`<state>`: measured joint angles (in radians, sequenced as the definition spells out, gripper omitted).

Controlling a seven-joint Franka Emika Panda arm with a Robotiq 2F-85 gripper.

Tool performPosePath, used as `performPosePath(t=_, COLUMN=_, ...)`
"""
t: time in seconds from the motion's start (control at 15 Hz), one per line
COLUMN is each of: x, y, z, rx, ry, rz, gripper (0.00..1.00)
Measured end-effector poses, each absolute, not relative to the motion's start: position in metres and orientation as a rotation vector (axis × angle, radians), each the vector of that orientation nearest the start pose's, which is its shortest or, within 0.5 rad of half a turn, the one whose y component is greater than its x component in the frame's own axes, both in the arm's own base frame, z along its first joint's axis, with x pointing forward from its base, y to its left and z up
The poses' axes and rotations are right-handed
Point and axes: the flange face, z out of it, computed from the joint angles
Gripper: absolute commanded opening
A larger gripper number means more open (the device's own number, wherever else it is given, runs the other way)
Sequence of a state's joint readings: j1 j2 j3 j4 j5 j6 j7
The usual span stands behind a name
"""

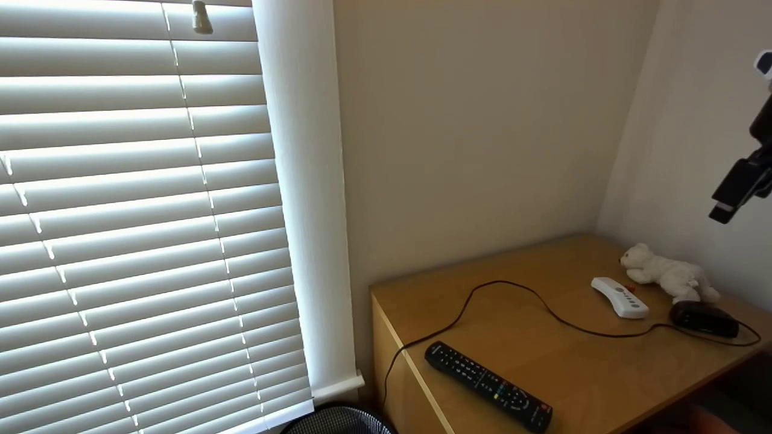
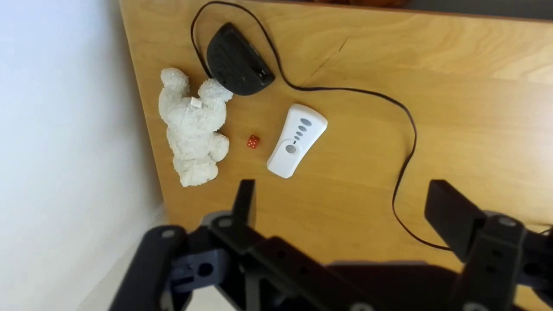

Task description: Move the plush bear toy to the left corner

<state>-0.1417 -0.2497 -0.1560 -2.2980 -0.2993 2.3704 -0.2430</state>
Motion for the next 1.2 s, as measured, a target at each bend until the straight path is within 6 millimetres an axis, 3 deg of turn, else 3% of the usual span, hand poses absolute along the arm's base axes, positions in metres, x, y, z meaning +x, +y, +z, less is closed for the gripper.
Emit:
performPosePath(t=0.27, x=0.531, y=-0.190, z=0.468, rx=-3.338, ry=-0.142, rz=-0.417, gripper=1.00)
performPosePath(t=0.53, x=0.564, y=-0.247, z=0.456, rx=-3.291, ry=-0.096, rz=-0.436, gripper=1.00)
performPosePath(t=0.93, x=0.565, y=-0.340, z=0.424, rx=-3.276, ry=0.045, rz=-0.398, gripper=1.00)
performPosePath(t=1.2, x=0.553, y=-0.383, z=0.397, rx=-3.258, ry=0.111, rz=-0.351, gripper=1.00)
